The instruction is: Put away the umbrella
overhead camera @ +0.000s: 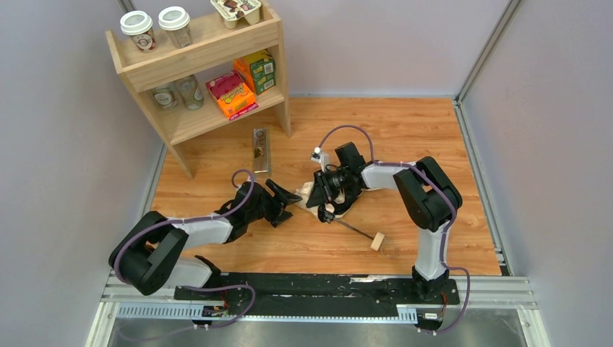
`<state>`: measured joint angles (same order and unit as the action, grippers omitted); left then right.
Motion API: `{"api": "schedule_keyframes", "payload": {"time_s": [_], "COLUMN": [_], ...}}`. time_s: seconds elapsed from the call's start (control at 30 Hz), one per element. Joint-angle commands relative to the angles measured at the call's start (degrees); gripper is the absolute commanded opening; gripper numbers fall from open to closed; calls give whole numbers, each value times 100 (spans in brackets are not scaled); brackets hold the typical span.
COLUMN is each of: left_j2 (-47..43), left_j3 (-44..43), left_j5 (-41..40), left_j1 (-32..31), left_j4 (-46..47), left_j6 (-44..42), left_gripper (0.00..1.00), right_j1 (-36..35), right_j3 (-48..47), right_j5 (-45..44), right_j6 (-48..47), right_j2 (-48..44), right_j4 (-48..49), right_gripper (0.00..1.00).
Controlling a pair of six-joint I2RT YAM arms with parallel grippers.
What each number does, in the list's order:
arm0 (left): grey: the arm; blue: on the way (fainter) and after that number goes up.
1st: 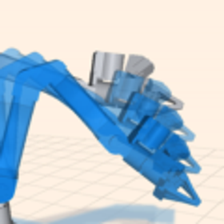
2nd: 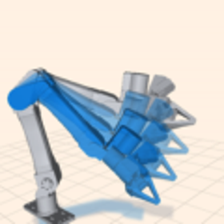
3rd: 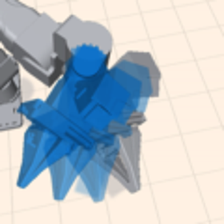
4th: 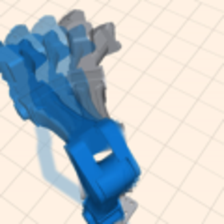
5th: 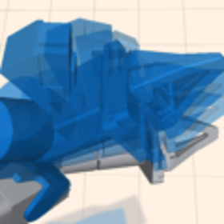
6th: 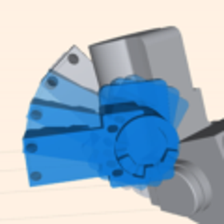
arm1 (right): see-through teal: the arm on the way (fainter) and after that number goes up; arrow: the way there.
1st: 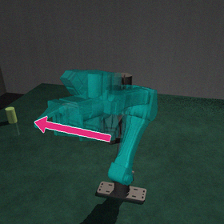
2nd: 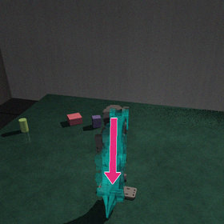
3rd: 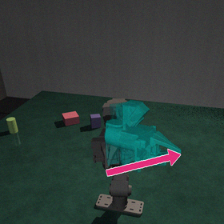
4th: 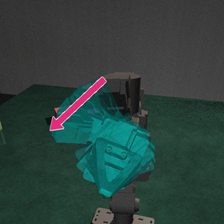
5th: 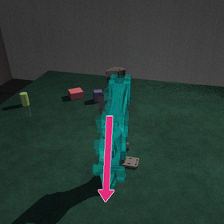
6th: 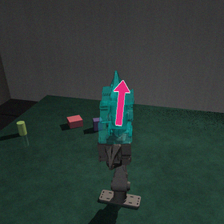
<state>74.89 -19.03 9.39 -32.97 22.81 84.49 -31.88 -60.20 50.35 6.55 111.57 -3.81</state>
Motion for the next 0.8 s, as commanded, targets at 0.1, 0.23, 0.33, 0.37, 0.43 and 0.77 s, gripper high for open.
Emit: {"api": "schedule_keyframes", "payload": {"time_s": [0.1, 0.23, 0.33, 0.37, 0.43, 0.77], "left_j2": [841, 1333, 1633, 1773, 1940, 2416], "left_j3": [-400, -698, -795, -865, -918, -638], "left_j5": [-779, -903, -921, -921, -921, -1202], "left_j1": [-210, -288, -420, -490, -613, -667], "left_j4": [399, 391, 391, 243, 5, 479], "left_j6": [367, 393, 647, 717, 893, 842], "left_gripper": [80, 80, 80, 80, 76, 8], "right_j1": [173, 191, 200, 200, 200, 173], "right_j3": [27, -61, -105, -114, -140, -184], "right_j5": [212, 300, 362, 397, 458, 467], "right_j6": [119, 84, 75, 84, 84, -13], "right_j2": [690, 813, 814, 805, 796, 507], "right_j4": [-928, -981, -990, -972, -981, -1227], "right_gripper": [0, 0, 0, 0, 0, 0]}}
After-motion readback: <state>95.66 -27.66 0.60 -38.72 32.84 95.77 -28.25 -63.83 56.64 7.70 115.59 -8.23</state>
